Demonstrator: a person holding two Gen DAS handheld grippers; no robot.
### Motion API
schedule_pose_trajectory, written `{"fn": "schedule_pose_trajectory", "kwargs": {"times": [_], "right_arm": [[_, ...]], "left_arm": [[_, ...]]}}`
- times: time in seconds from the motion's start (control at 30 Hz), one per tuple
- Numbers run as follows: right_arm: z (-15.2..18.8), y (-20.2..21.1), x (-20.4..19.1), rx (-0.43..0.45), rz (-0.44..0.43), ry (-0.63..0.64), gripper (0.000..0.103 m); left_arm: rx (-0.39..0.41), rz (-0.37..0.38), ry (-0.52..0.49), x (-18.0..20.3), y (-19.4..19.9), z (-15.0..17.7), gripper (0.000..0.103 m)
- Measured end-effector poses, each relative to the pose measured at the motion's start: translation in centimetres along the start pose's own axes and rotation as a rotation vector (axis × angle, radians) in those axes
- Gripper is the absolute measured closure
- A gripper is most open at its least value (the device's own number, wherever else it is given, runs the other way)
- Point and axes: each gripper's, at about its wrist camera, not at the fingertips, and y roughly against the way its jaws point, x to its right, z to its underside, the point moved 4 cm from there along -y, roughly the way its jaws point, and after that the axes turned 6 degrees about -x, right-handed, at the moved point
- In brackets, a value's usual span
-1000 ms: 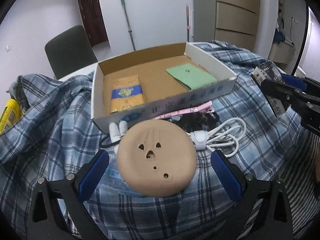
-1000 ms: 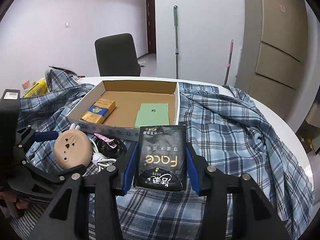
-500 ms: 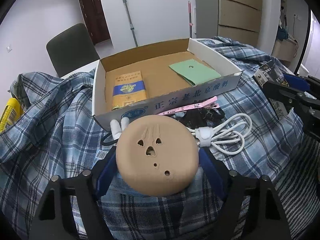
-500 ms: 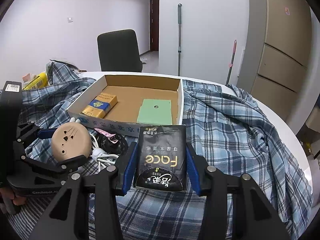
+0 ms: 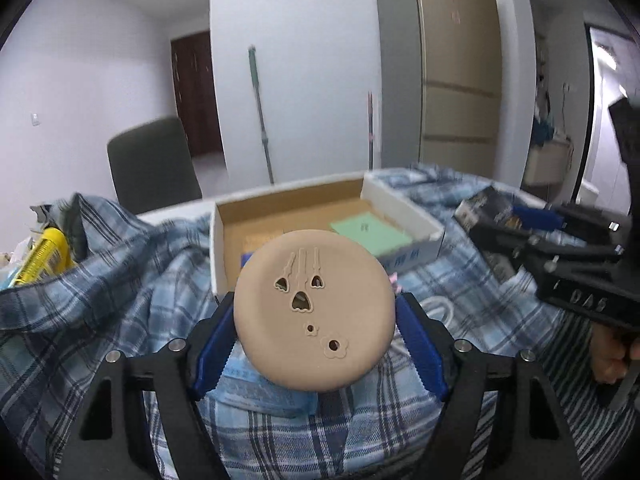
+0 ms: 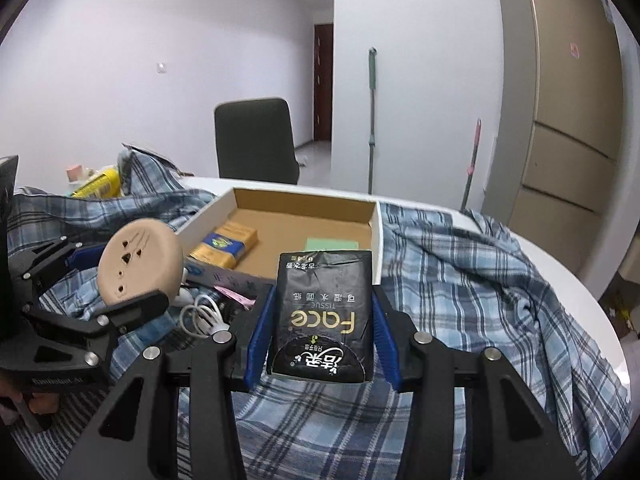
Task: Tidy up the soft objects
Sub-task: 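Place the tan disc in the box with the left tool while the right tool places the tissue pack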
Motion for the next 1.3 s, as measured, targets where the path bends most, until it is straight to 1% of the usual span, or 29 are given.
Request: {"fn": "schedule_pose_trajectory", "kwargs": {"times": [0.07, 0.13, 0.23, 0.37, 0.47, 0.57, 0.63, 0.7, 0.73, 0.87, 0.97, 1.07, 1.13, 1.2, 1.3], "right_arm": [[-0.1, 0.4, -0.4, 0.028, -0.006, 0.011, 0.058], [-0.2, 0.7, -0.5, 0.05, -0.003, 0.015, 0.058], [-0.2, 0.9, -0.6, 0.063, 0.025, 0.018, 0.058], [-0.4, 1.3, -0.5, 0.086, 0.01, 0.008, 0.058], [-0.5, 2.0, -0.4, 0.127, 0.011, 0.008, 0.058], [-0.9, 2.9, -0.8, 0.18, 0.026, 0.026, 0.058], [-1.6, 3.7, -1.3, 0.22, 0.041, 0.044, 0.058], [-2.3, 4.4, -1.7, 0.249, 0.057, 0.051, 0.058], [-2.8, 4.8, -1.9, 0.263, 0.061, 0.049, 0.058], [-4.9, 5.5, -2.8, 0.295, 0.063, 0.072, 0.058], [-6.8, 5.8, -3.0, 0.314, 0.058, 0.067, 0.058], [-8.7, 6.0, -3.0, 0.352, 0.079, 0.055, 0.058], [-9.9, 5.9, -2.6, 0.378, 0.091, 0.032, 0.058], [-10.9, 5.4, -2.3, 0.383, 0.089, 0.013, 0.058], [-11.9, 4.3, -1.8, 0.376, 0.088, -0.004, 0.058]], "left_arm": [[0.053, 0.0, 0.005, 0.0, 0.9, -0.3, 0.024], [0.086, 0.002, 0.0, 0.0, 1.5, -0.4, 0.024], [0.139, 0.01, -0.004, 0.2, 2.6, -0.7, 0.024], [0.235, 0.0, 0.06, -1.3, 4.4, -1.2, 0.024], [0.278, 0.003, 0.086, -1.9, 5.2, -1.7, 0.024], [0.316, -0.002, 0.074, -1.8, 6.2, -2.5, 0.024], [0.322, 0.0, 0.074, -1.6, 6.9, -3.0, 0.024], [0.316, 0.018, 0.091, -1.7, 7.5, -4.0, 0.024], [0.328, 0.021, 0.099, -1.8, 8.0, -4.7, 0.024], [0.365, 0.008, 0.087, -1.9, 8.9, -7.1, 0.024], [0.364, 0.04, 0.115, -2.2, 9.2, -9.0, 0.024], [0.399, 0.017, 0.131, -2.8, 9.5, -10.7, 0.024], [0.395, 0.006, 0.131, -3.2, 9.2, -11.9, 0.024], [0.387, -0.007, 0.129, -3.6, 8.6, -12.7, 0.024], [0.342, -0.01, 0.137, -4.3, 6.8, -13.7, 0.024]]}}
